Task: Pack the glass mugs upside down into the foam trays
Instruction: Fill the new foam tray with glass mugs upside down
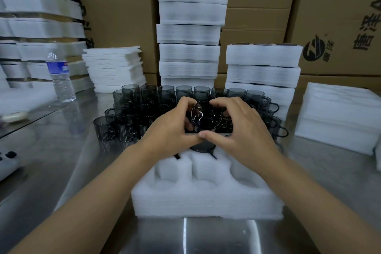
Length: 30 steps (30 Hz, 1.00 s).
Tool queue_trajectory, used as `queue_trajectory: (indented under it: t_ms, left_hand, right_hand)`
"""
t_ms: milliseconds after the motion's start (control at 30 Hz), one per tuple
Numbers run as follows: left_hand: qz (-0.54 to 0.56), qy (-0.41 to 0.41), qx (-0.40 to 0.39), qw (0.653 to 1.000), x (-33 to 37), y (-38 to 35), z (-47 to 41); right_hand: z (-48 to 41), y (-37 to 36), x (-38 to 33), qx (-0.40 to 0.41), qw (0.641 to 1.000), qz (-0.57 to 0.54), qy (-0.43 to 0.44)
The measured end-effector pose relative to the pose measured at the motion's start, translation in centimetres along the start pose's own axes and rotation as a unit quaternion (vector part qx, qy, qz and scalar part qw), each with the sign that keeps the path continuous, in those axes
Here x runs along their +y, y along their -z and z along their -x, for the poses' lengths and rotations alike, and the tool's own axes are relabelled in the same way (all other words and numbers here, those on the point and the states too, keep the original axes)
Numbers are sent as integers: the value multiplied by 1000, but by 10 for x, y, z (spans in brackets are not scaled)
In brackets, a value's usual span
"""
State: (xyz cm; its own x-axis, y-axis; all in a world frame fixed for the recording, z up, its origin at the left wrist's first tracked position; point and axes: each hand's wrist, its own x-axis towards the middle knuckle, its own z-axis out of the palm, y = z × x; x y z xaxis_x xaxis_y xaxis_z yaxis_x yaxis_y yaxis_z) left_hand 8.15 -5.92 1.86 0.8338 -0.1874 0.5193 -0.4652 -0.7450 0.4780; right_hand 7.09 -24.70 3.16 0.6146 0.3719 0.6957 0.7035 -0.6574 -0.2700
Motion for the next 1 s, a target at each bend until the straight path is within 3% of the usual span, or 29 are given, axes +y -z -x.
queue_trajectory:
  t_ms: [333, 467, 600, 767, 900, 1000]
  left_hand:
    - [5, -22, 5, 1000, 3, 1, 3]
    - [11, -18, 1, 1000, 4, 1, 3]
    - [110, 5, -50, 993, 6, 7, 0]
    - [333, 76, -137, 930, 5, 36, -4]
    - [390, 110, -153, 901, 2, 52, -4]
    - [415, 104, -225, 876, -8, 65, 2]
  right_hand:
    - [-1, 6, -6, -38, 995, 94, -15]
    - [-2, 7, -11, -67, 995, 31, -60]
    - [-2, 10, -9, -63, 994, -54, -66]
    - [-2, 11, -9, -51, 986, -143, -62]
    - [2, 11, -22, -70, 972, -221, -33]
    - [8, 5, -36, -85, 969, -232, -9]
